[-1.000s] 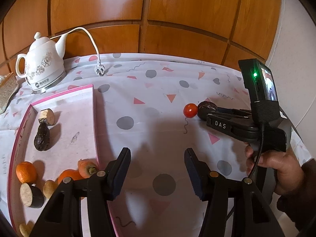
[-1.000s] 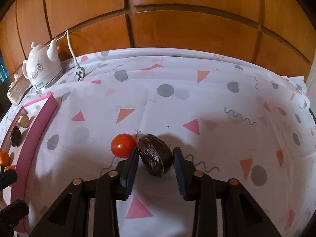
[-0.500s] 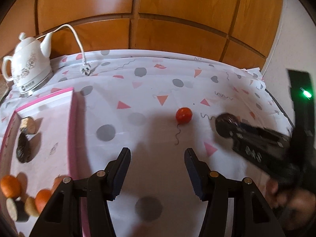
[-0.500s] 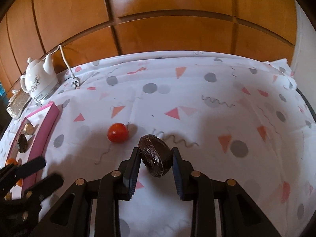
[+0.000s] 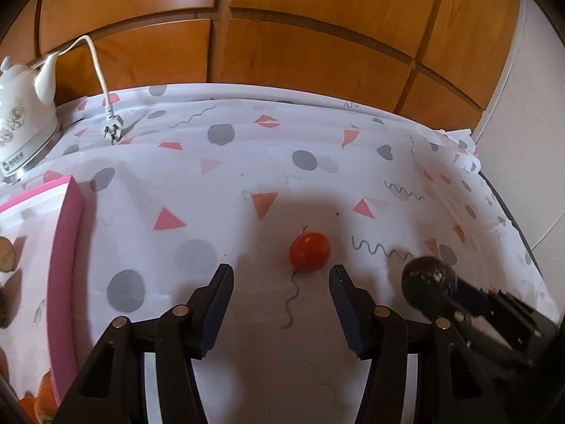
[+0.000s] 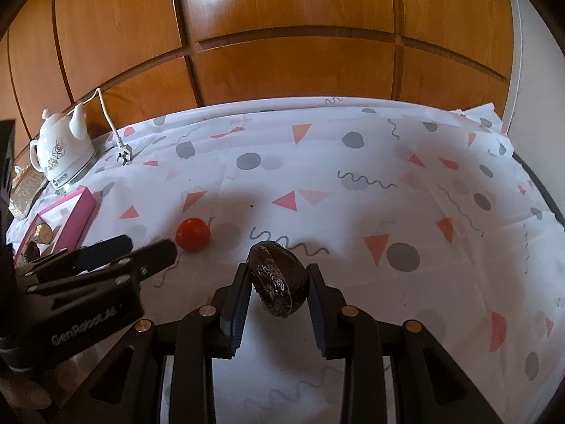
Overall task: Organize fruits
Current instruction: 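Grasp the dark oval plum with the right tool while the left tool grasps the red cherry tomato, then carry the plum and the tomato in both tools over the pink tray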
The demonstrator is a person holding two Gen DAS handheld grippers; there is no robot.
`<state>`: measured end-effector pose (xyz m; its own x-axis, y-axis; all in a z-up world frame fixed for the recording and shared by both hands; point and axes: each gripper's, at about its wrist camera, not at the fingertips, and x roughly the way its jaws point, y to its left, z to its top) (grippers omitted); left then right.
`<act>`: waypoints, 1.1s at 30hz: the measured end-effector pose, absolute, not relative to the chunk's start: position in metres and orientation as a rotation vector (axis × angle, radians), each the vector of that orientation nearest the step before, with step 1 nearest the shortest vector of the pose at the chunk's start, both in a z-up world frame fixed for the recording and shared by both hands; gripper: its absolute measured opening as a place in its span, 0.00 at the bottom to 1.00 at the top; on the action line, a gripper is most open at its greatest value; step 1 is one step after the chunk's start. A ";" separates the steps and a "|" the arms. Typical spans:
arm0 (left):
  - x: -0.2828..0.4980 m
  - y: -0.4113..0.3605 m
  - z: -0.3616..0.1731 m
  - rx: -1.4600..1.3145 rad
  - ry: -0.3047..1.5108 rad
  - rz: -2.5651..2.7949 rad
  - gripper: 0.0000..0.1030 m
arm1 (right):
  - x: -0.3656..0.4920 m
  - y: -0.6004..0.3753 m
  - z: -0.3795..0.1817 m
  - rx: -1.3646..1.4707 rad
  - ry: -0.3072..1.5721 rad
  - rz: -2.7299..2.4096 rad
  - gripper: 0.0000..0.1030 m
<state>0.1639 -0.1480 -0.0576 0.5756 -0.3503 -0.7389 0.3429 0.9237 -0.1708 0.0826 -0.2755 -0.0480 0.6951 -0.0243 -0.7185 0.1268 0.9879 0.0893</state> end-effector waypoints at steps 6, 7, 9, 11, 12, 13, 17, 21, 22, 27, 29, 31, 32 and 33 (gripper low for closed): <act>0.173 -0.166 -0.060 0.006 0.867 -0.414 0.56 | 0.082 -0.279 -0.056 0.152 0.812 -0.091 0.30; 0.176 -0.169 -0.061 0.004 0.869 -0.410 0.56 | 0.082 -0.279 -0.058 0.155 0.813 -0.092 0.30; 0.181 -0.173 -0.065 0.011 0.873 -0.403 0.55 | 0.082 -0.281 -0.059 0.163 0.811 -0.093 0.31; 0.186 -0.176 -0.070 0.010 0.890 -0.391 0.44 | 0.083 -0.282 -0.061 0.166 0.814 -0.093 0.31; 0.189 -0.176 -0.072 -0.002 0.905 -0.393 0.42 | 0.083 -0.281 -0.061 0.165 0.813 -0.092 0.31; 0.190 -0.175 -0.073 -0.018 0.906 -0.389 0.41 | 0.083 -0.281 -0.062 0.164 0.813 -0.091 0.31; 0.192 -0.177 -0.075 -0.016 0.904 -0.376 0.27 | 0.083 -0.279 -0.063 0.151 0.809 -0.092 0.31; 0.190 -0.174 -0.075 -0.022 0.901 -0.383 0.26 | 0.082 -0.280 -0.064 0.152 0.805 -0.093 0.31; 0.189 -0.171 -0.074 -0.024 0.900 -0.378 0.26 | 0.082 -0.280 -0.064 0.151 0.804 -0.093 0.31; 0.176 -0.154 -0.072 -0.032 0.898 -0.341 0.26 | 0.082 -0.280 -0.064 0.149 0.800 -0.094 0.31; 0.167 -0.148 -0.072 -0.029 0.890 -0.320 0.26 | 0.082 -0.279 -0.064 0.148 0.798 -0.094 0.31; 0.161 -0.143 -0.073 -0.030 0.886 -0.305 0.26 | 0.082 -0.279 -0.064 0.148 0.799 -0.094 0.30; 0.160 -0.142 -0.074 -0.034 0.887 -0.300 0.26 | 0.082 -0.279 -0.064 0.148 0.798 -0.093 0.30; 0.161 -0.142 -0.075 -0.036 0.890 -0.299 0.26 | 0.082 -0.279 -0.064 0.147 0.798 -0.094 0.31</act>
